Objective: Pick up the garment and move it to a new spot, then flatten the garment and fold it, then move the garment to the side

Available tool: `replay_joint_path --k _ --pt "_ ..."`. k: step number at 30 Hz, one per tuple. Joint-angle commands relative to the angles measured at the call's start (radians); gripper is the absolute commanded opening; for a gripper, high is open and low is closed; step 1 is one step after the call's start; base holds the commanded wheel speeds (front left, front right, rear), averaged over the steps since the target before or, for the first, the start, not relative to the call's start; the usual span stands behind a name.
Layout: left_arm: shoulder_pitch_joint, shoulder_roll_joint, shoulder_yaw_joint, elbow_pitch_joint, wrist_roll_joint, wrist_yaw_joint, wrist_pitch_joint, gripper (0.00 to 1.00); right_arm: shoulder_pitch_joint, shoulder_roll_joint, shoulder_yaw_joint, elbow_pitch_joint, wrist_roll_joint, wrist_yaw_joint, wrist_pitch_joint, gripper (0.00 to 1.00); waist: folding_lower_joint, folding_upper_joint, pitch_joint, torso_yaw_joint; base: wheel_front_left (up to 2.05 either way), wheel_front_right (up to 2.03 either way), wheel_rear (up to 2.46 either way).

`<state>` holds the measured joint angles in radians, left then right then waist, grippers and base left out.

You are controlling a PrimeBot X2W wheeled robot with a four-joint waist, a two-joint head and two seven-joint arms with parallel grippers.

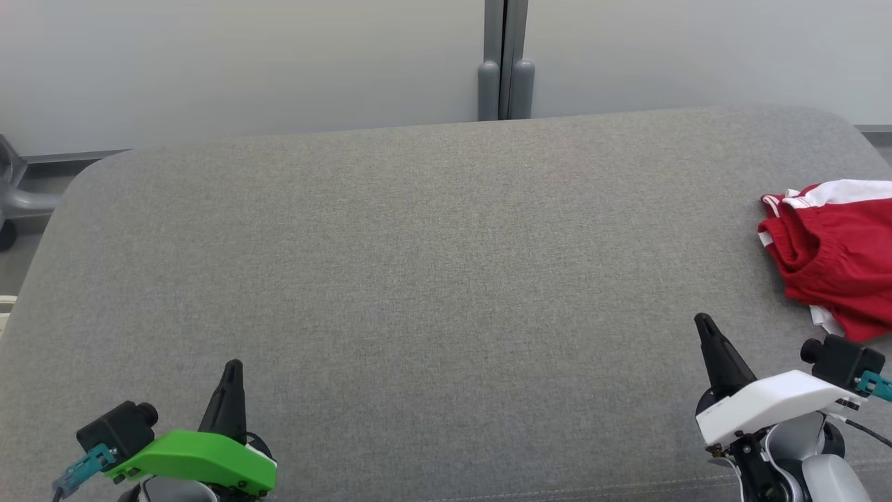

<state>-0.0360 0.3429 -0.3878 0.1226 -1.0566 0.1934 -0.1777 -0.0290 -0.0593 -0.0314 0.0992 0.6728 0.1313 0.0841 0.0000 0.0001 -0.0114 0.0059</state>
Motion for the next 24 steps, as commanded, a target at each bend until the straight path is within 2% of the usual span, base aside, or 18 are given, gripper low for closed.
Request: replay_joint_path --k 1,24 --pt "-0.035 -0.006 0.025 -0.005 -0.027 -0.017 0.005 0.00 -0.033 -0.010 -0.012 -0.004 0.047 0.000 0.006 0.00 0.0000 -0.0001 0.000 0.000 0.00 0.00 0.00" --pt "-0.054 -0.095 0.122 0.036 -0.199 -0.115 0.047 0.00 -0.051 -0.018 -0.069 0.047 0.336 0.000 0.046 0.00 0.0000 -0.0001 0.003 -0.001 0.00 0.00 0.00"
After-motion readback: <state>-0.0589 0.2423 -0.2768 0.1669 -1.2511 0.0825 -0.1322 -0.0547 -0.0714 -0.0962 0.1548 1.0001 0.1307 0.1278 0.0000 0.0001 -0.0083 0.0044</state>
